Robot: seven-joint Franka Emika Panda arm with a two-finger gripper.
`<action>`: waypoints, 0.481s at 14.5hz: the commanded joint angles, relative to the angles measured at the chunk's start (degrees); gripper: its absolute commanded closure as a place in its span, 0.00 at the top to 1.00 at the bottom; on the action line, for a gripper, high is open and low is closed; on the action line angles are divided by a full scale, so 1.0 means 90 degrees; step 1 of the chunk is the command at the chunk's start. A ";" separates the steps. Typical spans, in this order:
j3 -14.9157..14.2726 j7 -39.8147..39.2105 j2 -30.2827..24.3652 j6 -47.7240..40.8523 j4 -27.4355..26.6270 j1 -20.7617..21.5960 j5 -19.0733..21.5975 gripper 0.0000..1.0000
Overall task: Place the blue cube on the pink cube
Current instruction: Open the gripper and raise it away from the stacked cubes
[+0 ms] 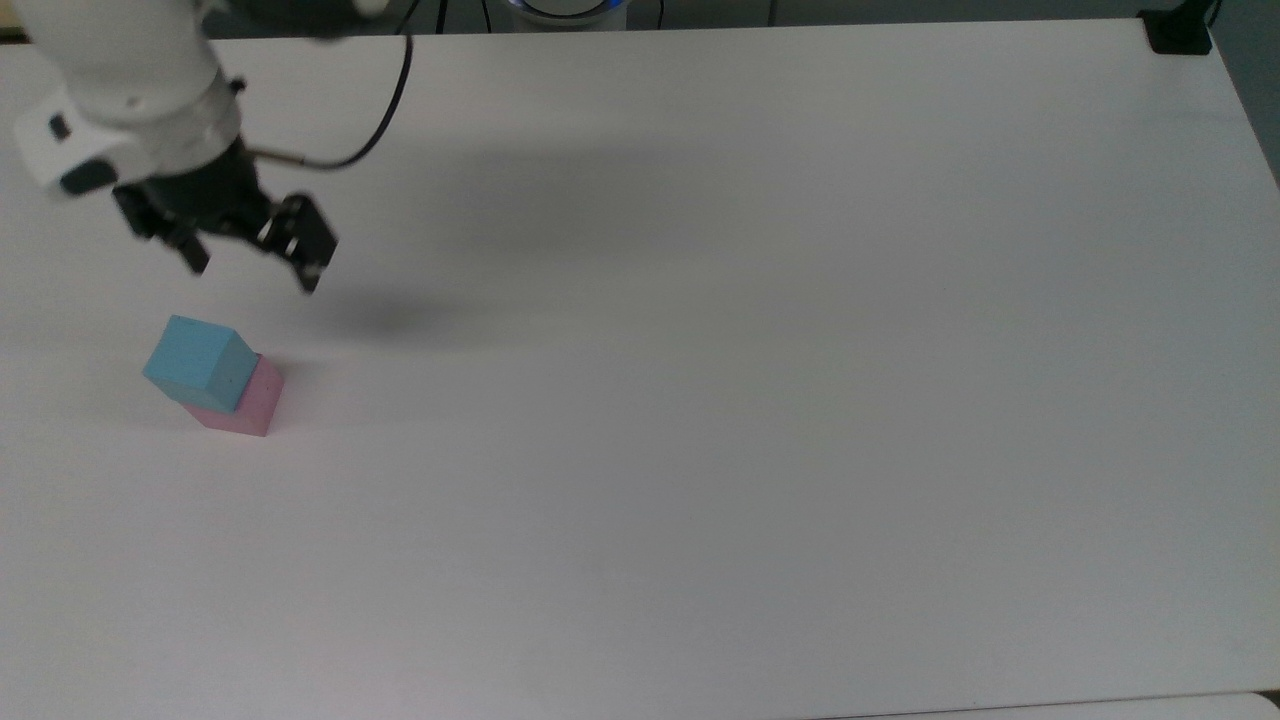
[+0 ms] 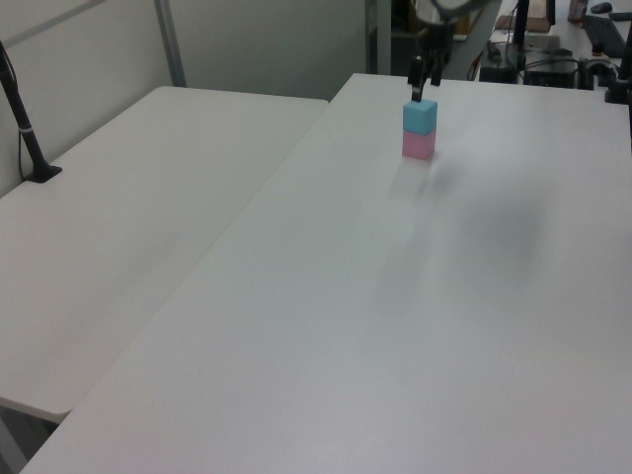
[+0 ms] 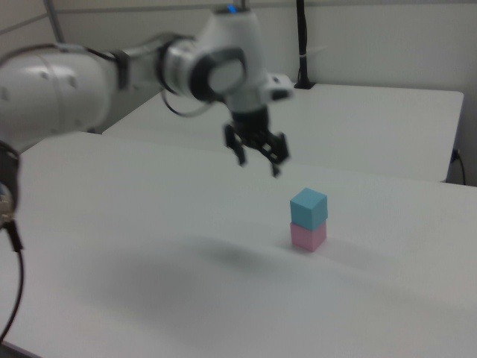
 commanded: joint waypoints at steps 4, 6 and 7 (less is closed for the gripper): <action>0.0020 0.0357 -0.2275 -0.1720 -0.1340 0.0976 -0.0184 1.00; 0.0020 0.0444 -0.2675 -0.1927 -0.1603 0.1260 -0.0310 1.00; 0.0020 0.0551 -0.2812 -0.1956 -0.1721 0.1329 -0.0350 1.00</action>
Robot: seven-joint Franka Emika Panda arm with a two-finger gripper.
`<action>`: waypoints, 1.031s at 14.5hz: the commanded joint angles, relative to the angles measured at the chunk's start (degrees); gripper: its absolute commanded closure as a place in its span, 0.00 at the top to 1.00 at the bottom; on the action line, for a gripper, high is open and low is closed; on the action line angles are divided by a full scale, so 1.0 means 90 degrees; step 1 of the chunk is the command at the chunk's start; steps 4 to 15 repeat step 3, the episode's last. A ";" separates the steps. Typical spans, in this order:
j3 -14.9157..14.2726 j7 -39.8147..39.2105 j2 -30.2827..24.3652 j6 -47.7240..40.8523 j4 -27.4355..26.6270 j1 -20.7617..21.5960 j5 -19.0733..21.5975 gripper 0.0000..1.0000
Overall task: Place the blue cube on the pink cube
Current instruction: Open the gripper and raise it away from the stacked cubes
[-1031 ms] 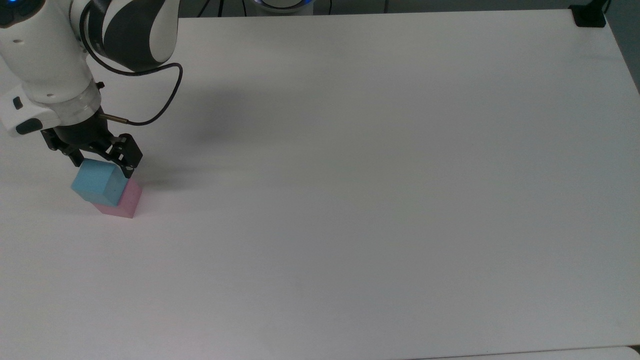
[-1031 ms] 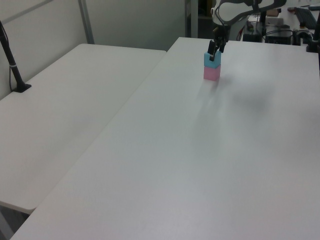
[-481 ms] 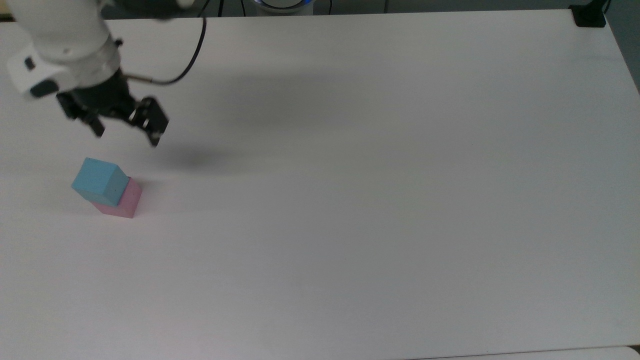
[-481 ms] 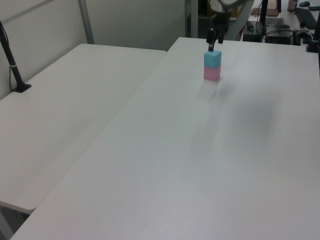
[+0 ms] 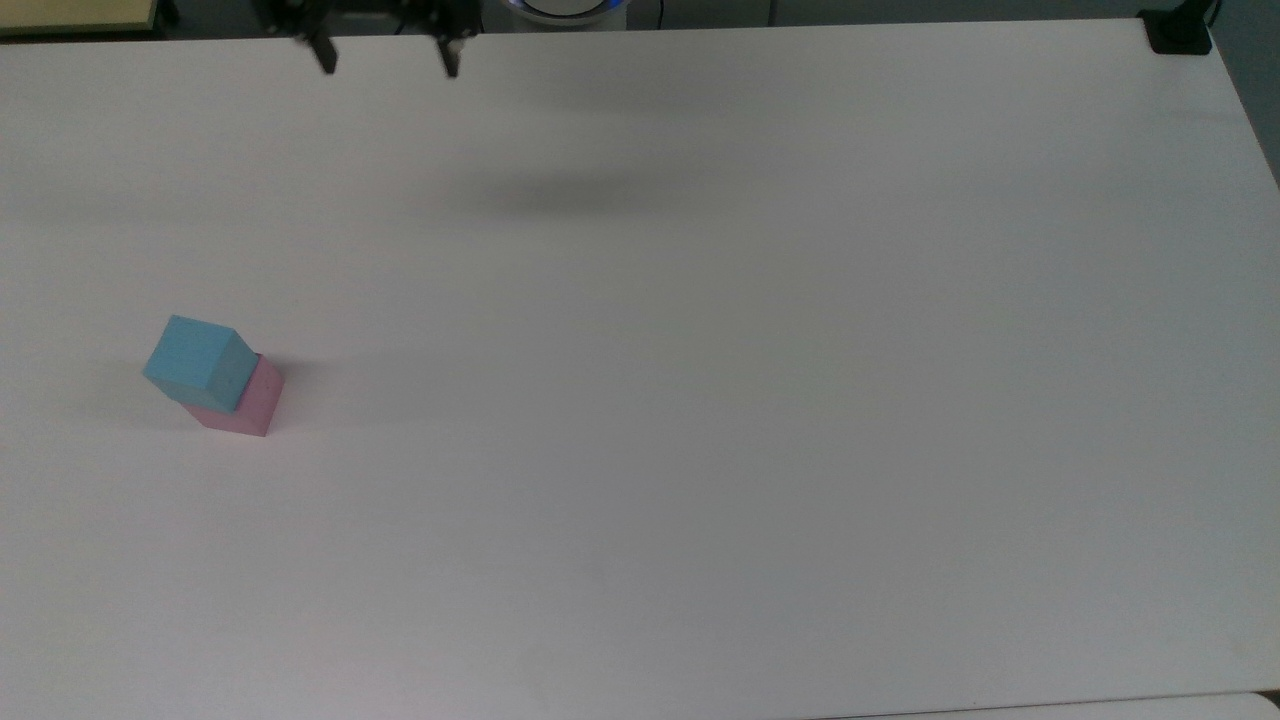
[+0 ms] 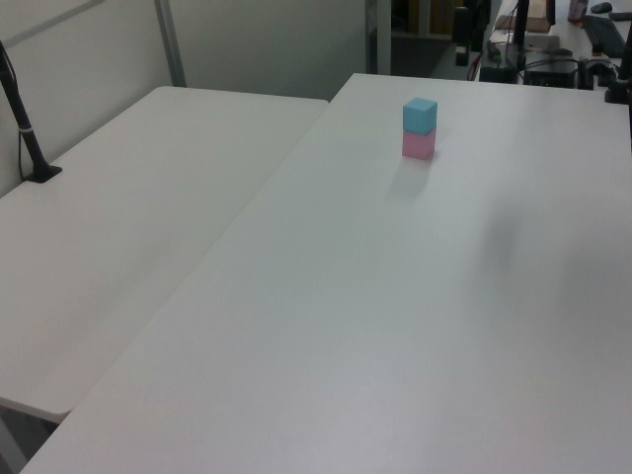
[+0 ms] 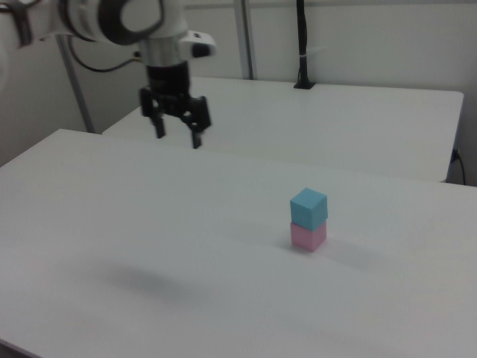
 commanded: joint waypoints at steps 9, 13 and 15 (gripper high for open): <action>0.0208 0.0848 -0.0708 -0.0203 -0.0745 0.0416 -0.0257 1.00; 0.0208 0.0848 -0.0708 -0.0203 -0.0745 0.0416 -0.0257 1.00; 0.0208 0.0848 -0.0708 -0.0203 -0.0745 0.0416 -0.0257 1.00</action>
